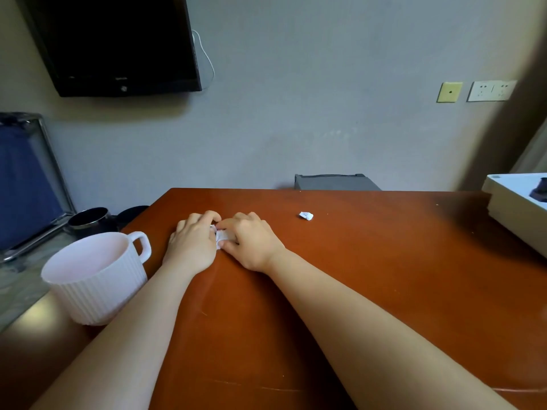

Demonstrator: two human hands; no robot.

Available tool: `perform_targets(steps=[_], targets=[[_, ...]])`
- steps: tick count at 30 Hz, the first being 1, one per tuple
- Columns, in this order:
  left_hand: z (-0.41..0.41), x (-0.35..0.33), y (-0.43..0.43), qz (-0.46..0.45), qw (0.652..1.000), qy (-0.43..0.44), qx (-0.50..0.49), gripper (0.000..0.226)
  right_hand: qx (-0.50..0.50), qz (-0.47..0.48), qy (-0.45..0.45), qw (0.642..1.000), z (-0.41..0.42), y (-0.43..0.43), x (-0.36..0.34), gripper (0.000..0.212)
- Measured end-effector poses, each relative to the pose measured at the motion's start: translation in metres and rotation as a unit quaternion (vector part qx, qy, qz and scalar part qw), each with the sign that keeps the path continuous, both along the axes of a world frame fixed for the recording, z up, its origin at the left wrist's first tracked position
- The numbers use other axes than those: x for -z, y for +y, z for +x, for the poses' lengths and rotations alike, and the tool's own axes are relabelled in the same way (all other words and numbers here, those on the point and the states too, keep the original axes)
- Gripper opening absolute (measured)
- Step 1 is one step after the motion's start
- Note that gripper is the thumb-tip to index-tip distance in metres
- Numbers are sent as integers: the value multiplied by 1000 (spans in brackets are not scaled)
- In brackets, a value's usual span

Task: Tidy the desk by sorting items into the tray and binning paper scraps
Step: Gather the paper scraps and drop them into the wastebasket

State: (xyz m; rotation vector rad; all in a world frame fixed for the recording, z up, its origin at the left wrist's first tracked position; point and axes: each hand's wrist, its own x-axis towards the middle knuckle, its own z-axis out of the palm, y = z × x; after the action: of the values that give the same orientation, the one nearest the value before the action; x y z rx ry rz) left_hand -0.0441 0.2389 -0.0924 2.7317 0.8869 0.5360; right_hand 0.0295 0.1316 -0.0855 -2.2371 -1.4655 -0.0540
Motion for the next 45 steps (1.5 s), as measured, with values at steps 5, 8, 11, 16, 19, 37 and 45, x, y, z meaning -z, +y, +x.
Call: perform_targets(steps=[5,8,11,16,19,37,45], targets=[[-2,-2,-2,4,1000,-9,11,24,10,58,33,998,-1,-4,3,20],[-2,-4,-4,2,999,-32,21,22,38,75,43,996,1,-11,1,20],[-1,-4,-5,-7,998,-55,27,20,54,88,63,993,10,-27,-1,20],[-3,-6,-7,-30,996,-77,36,25,138,169,95,971,36,-57,-3,14],[-4,-9,-9,-71,990,-109,50,27,191,177,82,962,56,-66,1,14],[-2,-11,-6,-192,940,-280,41,36,177,103,42,978,62,-59,7,20],[-5,-14,-7,-236,923,-300,55,27,207,304,219,904,50,-81,-5,12]])
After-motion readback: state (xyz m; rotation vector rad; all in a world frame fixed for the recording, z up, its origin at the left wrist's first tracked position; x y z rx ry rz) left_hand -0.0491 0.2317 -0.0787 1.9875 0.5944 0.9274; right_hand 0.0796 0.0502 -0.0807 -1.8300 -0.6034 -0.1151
